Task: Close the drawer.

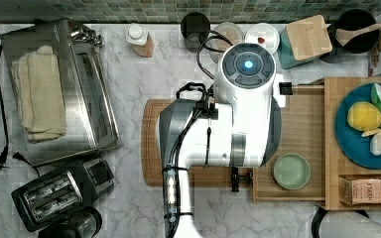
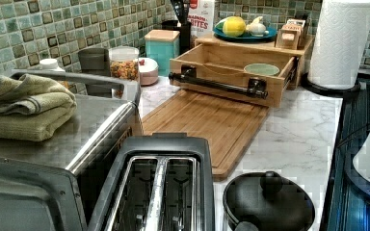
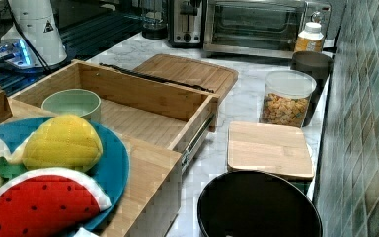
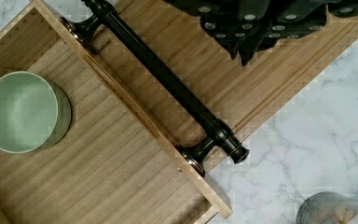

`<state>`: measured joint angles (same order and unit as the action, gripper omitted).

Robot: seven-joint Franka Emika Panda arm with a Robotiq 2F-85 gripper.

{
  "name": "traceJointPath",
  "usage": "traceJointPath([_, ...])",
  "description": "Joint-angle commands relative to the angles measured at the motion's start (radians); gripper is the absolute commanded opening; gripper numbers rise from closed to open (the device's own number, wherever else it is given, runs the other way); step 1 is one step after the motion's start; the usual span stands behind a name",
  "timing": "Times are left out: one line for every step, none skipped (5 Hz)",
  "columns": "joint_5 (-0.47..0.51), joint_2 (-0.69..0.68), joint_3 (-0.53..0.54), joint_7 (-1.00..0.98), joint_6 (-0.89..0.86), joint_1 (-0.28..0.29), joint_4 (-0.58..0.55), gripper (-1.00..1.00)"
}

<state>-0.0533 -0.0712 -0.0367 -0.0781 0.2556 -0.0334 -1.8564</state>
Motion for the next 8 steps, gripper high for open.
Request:
traceJointPath([-0.004, 0.000, -0.001, 0.000, 0.000, -0.001, -0.012, -1.00])
traceJointPath([0.011, -0.009, 0.013, -0.116, 0.045, 0.006, -0.055, -1.00])
traceJointPath([0.021, 0.043, 0.033, -0.203, 0.192, 0.019, -0.172, -1.00])
traceJointPath([0.045, 0.075, 0.048, -0.222, 0.269, 0.055, -0.236, -1.00])
traceJointPath([0.080, 0.074, 0.084, -0.271, 0.336, 0.068, -0.273, -1.00])
traceJointPath([0.115, 0.074, 0.100, -0.400, 0.397, 0.074, -0.315, -1.00])
traceJointPath([0.106, 0.045, 0.111, -0.484, 0.372, 0.064, -0.311, -1.00])
traceJointPath([0.013, 0.032, 0.122, -0.466, 0.408, 0.066, -0.335, -1.00])
